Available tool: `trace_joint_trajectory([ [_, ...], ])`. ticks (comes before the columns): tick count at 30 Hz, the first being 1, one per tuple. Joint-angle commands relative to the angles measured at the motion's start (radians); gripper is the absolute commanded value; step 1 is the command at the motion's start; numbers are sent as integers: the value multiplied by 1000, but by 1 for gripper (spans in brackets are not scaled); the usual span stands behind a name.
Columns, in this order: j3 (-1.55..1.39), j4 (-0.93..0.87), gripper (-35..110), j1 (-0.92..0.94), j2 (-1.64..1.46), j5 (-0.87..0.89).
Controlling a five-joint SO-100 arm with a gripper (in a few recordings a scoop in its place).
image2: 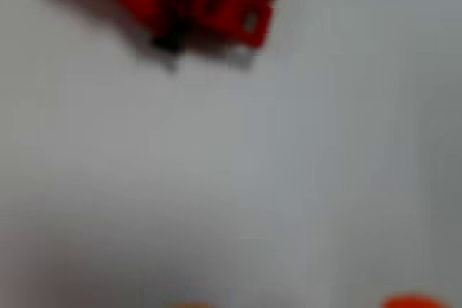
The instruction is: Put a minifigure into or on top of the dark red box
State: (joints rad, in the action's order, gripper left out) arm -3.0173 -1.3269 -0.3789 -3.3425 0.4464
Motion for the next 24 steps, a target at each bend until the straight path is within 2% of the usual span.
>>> trace_joint_trajectory([
  [1,77,-75,14,-64,-11,160],
  [5,252,-199,18,-25,-11,348],
  [8,365,-258,21,29,5,425],
  [18,678,-267,24,15,480,690],
  [24,661,-267,24,-18,538,917],
])
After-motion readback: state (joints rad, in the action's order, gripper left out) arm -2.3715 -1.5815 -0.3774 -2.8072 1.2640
